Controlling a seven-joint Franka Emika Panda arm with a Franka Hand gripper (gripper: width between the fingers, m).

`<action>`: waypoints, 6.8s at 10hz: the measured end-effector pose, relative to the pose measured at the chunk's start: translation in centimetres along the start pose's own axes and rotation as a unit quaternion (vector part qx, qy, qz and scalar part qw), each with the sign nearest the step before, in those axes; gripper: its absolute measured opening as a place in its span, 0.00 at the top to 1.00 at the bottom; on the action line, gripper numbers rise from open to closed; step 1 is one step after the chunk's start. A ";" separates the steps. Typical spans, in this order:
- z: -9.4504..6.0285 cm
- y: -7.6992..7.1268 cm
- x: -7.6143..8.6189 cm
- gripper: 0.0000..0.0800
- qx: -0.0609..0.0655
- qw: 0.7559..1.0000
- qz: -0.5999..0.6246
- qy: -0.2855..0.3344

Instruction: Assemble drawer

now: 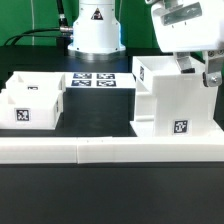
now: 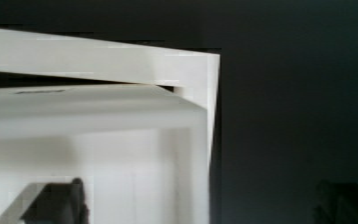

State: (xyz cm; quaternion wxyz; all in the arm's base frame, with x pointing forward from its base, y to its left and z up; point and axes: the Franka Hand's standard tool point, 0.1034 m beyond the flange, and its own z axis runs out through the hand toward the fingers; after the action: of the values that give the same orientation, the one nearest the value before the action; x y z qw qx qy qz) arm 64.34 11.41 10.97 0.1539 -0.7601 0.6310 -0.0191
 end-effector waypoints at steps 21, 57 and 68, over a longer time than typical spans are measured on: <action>-5.5 10.3 11.2 0.19 -0.101 0.805 -0.583 -0.049; 2.6 18.5 18.8 0.95 -0.146 0.768 -0.623 -0.016; 1.8 16.0 15.3 0.95 -0.137 0.585 -0.798 -0.054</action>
Offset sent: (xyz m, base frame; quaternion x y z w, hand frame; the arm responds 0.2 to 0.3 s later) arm -0.0389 -0.0062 0.0337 0.0408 -0.0386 -0.0610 0.9966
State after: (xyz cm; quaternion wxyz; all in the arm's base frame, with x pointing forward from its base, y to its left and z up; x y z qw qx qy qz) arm 52.60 -5.52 2.64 0.0051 -0.9700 -0.2431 -0.0065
